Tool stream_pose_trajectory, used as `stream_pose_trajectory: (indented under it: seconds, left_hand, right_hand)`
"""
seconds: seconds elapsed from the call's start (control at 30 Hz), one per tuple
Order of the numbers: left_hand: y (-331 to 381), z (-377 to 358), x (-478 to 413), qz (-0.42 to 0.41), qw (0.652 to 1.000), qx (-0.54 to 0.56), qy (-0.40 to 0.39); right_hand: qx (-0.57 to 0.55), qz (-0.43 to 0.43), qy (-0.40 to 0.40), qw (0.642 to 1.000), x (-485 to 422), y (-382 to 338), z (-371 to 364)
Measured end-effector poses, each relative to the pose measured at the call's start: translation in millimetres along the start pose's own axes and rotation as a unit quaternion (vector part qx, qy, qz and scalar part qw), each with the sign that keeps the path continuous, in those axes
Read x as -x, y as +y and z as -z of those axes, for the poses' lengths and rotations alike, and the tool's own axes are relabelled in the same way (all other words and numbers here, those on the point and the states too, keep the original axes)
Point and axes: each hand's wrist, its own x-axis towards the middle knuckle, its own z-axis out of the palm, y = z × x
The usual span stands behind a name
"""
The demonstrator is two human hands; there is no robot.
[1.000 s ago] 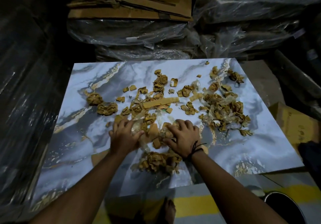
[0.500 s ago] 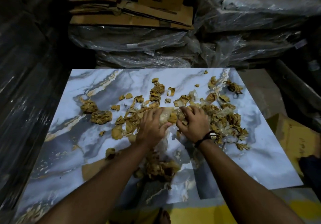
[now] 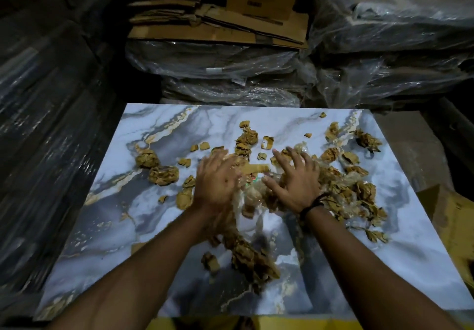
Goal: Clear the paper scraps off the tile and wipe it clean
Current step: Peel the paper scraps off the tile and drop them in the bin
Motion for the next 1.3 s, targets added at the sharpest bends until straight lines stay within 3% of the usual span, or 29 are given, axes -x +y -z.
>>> stream_pose_trajectory:
  seconds: [0.1,0.23,0.37,0.47,0.63,0.77,0.93,1.1,1.2,1.3]
  left_hand:
    - [-54.7,38.1,-3.0,0.091,0.993,-0.069,0.012]
    - [-127.7,73.1,-5.2,0.175,0.966,-0.164,-0.099]
    - [-175.0,80.7,-16.0,0.151,0.945,-0.194,-0.215]
    - [-181.8,76.8,-21.2,0.097,0.952,-0.186,-0.225]
    - [-181.6,55.7,-7.9,0.016,0.991,-0.094,-0.096]
    - [-169.4,39.3,-2.6,-0.059,0.998,-0.023,-0.016]
    - [-109.7,39.7,-12.7,-0.002,0.991,0.131,0.026]
    - [-25.9,39.2,-29.9,-0.029,0.968,0.248,0.02]
    - [9.8,18.3,-36.8,-0.054,0.956,0.286,-0.032]
    - [31.5,-11.6,-37.7,-0.067,0.956,0.266,-0.099]
  right_hand:
    - [0.004,0.077,-0.034,0.996,-19.0,-52.8,-1.9]
    - [0.048,0.182,-0.111,0.976,-31.2,-133.9,-51.2]
    - [0.094,0.132,-0.198,0.967,-39.4,-168.7,-105.1]
    - [0.118,0.098,-0.227,0.962,-42.9,-171.0,-122.5]
    - [0.091,0.153,-0.088,0.98,-41.3,-172.4,-134.8]
    - [0.021,0.174,-0.047,0.983,-45.5,-165.9,-134.1]
    - [-0.074,0.111,0.063,0.989,-48.9,-153.7,-89.6]
    - [-0.117,0.027,0.203,0.972,-24.7,-107.4,-17.9]
    - [-0.128,-0.043,0.224,0.965,-10.7,-67.5,2.2]
    - [-0.117,-0.1,0.188,0.97,-1.6,-34.1,1.9]
